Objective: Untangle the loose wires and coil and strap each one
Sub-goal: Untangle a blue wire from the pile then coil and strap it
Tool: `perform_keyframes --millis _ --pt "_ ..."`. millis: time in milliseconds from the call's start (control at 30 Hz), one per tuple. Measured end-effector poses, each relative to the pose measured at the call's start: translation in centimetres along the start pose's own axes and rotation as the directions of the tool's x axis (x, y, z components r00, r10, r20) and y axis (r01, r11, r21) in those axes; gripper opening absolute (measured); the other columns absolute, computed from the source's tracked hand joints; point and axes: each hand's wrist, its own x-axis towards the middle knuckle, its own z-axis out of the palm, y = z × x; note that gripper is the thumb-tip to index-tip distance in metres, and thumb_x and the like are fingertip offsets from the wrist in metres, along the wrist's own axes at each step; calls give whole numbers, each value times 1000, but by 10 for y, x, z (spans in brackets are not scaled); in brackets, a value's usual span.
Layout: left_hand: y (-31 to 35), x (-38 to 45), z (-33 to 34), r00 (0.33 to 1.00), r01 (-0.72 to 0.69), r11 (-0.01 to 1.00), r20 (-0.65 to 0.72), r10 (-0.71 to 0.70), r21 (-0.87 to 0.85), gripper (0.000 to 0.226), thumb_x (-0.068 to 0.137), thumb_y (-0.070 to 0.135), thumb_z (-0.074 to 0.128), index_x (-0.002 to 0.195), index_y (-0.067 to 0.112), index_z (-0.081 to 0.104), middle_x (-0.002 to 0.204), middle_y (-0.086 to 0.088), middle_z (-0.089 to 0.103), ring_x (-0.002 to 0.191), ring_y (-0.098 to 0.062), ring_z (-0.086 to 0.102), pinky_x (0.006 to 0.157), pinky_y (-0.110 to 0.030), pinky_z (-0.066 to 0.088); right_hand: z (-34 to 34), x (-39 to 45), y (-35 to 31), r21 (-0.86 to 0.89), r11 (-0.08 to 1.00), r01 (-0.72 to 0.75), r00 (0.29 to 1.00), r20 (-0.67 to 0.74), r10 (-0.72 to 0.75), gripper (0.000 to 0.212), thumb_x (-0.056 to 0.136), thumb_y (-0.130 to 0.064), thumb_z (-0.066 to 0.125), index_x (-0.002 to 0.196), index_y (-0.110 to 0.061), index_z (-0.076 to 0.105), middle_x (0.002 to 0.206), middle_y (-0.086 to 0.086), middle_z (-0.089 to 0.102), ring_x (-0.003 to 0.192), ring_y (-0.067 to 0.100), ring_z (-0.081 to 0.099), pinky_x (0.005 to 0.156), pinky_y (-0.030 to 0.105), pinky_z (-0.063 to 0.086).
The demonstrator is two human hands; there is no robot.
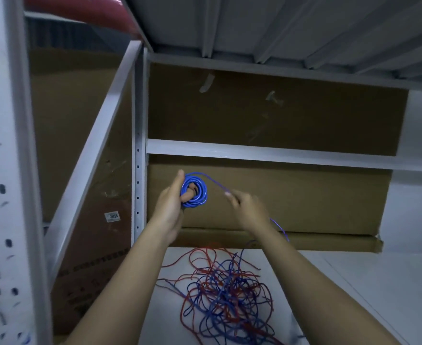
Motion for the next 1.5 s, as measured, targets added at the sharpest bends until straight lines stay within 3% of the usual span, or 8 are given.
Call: perform_keyframes --millis 300,433,533,767,967,1167,1300,1500 --pt "-33 -11 -9 979 63 975 -202 -18 215 36 104 33 33 80 20 56 90 3 58 92 -13 54 91 -28 37 34 -73 -10 -296 764 574 815 119 -567 22 96 -25 48 101 -11 64 87 6 66 82 29 55 71 36 36" --pt "-62 -21 -15 994 -18 401 -26 104 916 26 103 39 30 89 19 38 97 0 40 108 -14 34 103 -34 15 31 -83 -10 -230 765 601 786 -3 -618 16 91 -18 60 100 -10 69 75 5 60 72 25 53 62 33 37" --pt "-70 -29 -23 980 -193 67 190 58 979 31 101 44 25 92 18 38 88 1 42 102 -19 41 102 -39 12 24 -80 -1 -16 876 482 875 -38 -482 15 89 -22 65 98 -12 72 72 0 51 71 16 47 59 30 33" --pt "-56 -50 -36 927 -152 481 294 -235 864 52 86 67 39 81 18 54 65 8 50 64 -7 50 76 -28 33 25 -72 9 392 908 150 961 157 -226 16 86 -19 67 78 -32 71 80 -11 63 77 0 57 68 17 42" --pt "-54 -67 -45 914 185 949 311 -262 257 42 91 46 47 62 17 49 49 7 26 50 -10 25 69 -26 32 43 -85 1 526 850 32 947 256 -194 18 96 -22 55 88 -29 69 77 -19 67 75 -5 60 70 14 44" --pt "-55 -61 -30 982 173 980 98 -164 -97 42 97 41 37 78 9 57 60 3 54 77 -10 60 89 -24 45 66 -101 -4 249 968 -10 970 237 -51 22 98 -29 46 99 -19 65 93 -3 68 93 17 60 87 39 46" --pt "-60 -60 -24 984 162 970 -48 -174 -182 38 102 34 35 99 5 59 71 -1 54 84 -11 60 76 -17 48 76 -112 -2 -224 974 35 999 16 -32 34 94 -28 39 123 -21 55 132 -1 49 126 21 33 113 48 5" --pt "-61 -55 -25 971 136 973 -171 -168 -186 36 104 31 34 89 9 58 58 6 56 83 -11 59 98 -27 38 54 -115 12 -225 973 59 991 -101 -84 32 92 -6 50 122 -12 60 97 9 69 91 33 61 66 35 39"
